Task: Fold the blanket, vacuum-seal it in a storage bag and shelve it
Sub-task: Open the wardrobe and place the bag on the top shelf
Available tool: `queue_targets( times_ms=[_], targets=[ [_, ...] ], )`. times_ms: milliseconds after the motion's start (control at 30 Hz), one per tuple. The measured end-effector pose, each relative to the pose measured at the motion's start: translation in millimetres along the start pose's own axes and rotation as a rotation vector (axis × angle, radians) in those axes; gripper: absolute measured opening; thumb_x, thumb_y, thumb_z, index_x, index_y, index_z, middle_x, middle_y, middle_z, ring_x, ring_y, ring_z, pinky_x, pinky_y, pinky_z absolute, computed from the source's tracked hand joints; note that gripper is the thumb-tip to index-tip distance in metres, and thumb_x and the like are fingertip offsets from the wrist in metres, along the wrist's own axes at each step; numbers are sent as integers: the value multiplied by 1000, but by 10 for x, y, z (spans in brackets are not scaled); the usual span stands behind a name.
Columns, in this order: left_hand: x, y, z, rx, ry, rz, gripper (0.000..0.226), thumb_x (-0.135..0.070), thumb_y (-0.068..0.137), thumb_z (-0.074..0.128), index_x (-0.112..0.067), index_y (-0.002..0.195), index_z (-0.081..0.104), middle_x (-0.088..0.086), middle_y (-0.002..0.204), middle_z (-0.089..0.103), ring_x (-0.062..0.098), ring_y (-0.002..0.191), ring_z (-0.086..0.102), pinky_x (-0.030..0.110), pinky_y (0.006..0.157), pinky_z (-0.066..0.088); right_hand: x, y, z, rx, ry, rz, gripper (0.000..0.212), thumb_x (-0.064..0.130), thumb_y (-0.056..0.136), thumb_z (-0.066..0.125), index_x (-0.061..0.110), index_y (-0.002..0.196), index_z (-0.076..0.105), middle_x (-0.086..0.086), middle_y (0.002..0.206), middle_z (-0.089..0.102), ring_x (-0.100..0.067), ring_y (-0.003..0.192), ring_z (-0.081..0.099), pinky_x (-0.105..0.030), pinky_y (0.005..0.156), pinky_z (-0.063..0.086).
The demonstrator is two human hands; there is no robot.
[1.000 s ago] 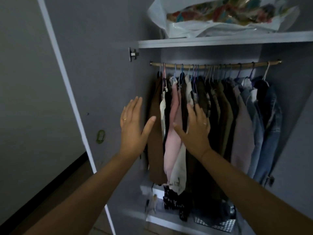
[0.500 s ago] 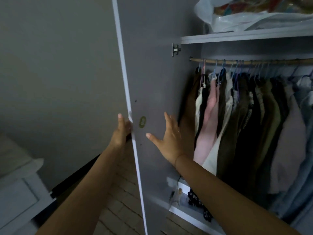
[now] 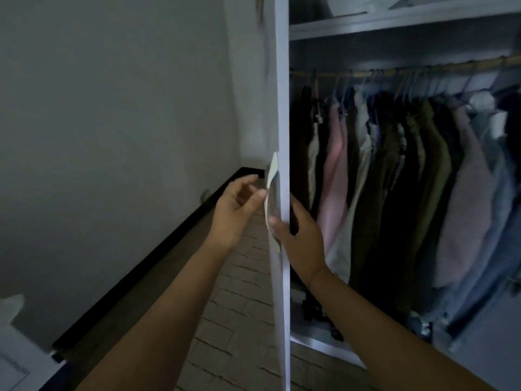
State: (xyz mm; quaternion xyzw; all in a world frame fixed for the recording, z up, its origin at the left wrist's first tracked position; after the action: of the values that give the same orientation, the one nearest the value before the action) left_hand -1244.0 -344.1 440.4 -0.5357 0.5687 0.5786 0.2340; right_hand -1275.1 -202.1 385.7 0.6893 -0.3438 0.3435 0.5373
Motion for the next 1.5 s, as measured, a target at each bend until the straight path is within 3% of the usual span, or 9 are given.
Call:
queue_targets(
  times_ms=[167, 300, 400, 500, 633, 1067, 1267, 1400, 1500],
  targets=[
    [20, 253, 884, 149, -53, -7, 7, -12, 87, 68, -9, 92, 64, 8, 77, 67, 20, 75, 65, 34, 78, 53, -221, 88, -723, -39, -65, 55, 34, 26, 91, 66, 25, 124, 62, 21, 108, 66, 12, 98, 61, -7, 85, 48],
    [-65, 471, 1599, 256, 48, 74, 20, -24, 93, 61, -15, 76, 62, 8, 74, 69, 21, 71, 65, 28, 69, 50, -519, 264, -1341, -152, -69, 128, 9, 28, 90, 67, 20, 89, 71, 14, 80, 70, 0, 73, 65, -18, 68, 51],
    [-82, 682, 2098, 314, 37, 71, 26, -28, 96, 57, -15, 74, 59, 13, 75, 67, 20, 68, 62, 30, 69, 51, -801, 541, -1754, -175, -78, 177, 31, 24, 92, 66, 20, 62, 56, 18, 54, 54, 3, 53, 48, -12, 55, 37],
    [-3, 945, 2485, 310, 35, 64, 23, -29, 95, 59, -14, 79, 61, 11, 74, 66, 31, 76, 64, 49, 80, 54, -1092, 879, -2108, -167, -63, 222, 18, 19, 92, 66, 9, 77, 66, 9, 69, 61, 5, 61, 52, -11, 60, 41],
    [82, 1262, 2830, 209, 4, 43, 15, -24, 93, 62, -18, 79, 61, -2, 67, 61, 16, 69, 58, 53, 82, 53, -1434, 1248, -2405, -153, -35, 252, 13, 15, 92, 66, 3, 96, 70, -7, 89, 69, -7, 78, 61, -16, 72, 51],
    [186, 1825, 3265, 142, 97, 76, 25, -20, 93, 62, -23, 69, 53, 3, 66, 57, 15, 64, 54, 41, 71, 53, -1939, 1890, -2645, -188, 55, 350, 20, 12, 88, 69, -4, 100, 70, -16, 94, 68, -22, 86, 60, -51, 90, 52],
    [226, 1893, 3340, 142, 42, 85, 16, -15, 92, 62, -4, 80, 60, 4, 66, 58, 12, 62, 52, 24, 63, 45, -1969, 1962, -2656, -212, 21, 370, 22, 15, 90, 68, -3, 102, 69, -11, 90, 65, -20, 86, 58, -47, 90, 52],
    [274, 1899, 3305, 171, -52, 56, 8, -16, 89, 65, -8, 87, 64, 7, 74, 62, 15, 70, 57, 35, 72, 51, -1888, 1743, -2746, -262, -116, 362, 36, 23, 90, 69, 4, 120, 64, -3, 103, 65, -14, 97, 60, -17, 82, 49],
    [253, 1768, 3123, 7, -54, 55, 24, -21, 86, 71, -12, 108, 63, 0, 96, 64, 12, 88, 59, 22, 79, 48, -1775, 1382, -2913, -360, -96, 364, 47, 26, 90, 68, 10, 131, 55, -2, 113, 62, -12, 103, 59, -6, 79, 44]
  ],
)
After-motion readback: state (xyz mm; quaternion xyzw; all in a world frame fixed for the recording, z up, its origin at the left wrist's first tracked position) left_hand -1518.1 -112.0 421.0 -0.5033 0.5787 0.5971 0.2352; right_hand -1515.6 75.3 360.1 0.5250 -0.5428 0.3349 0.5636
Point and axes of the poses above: each hand's wrist, its own y-axis towards the middle knuckle, its own z-axis out of the palm, x = y × z, the point moved 7 cm from there along y, towards the middle knuckle
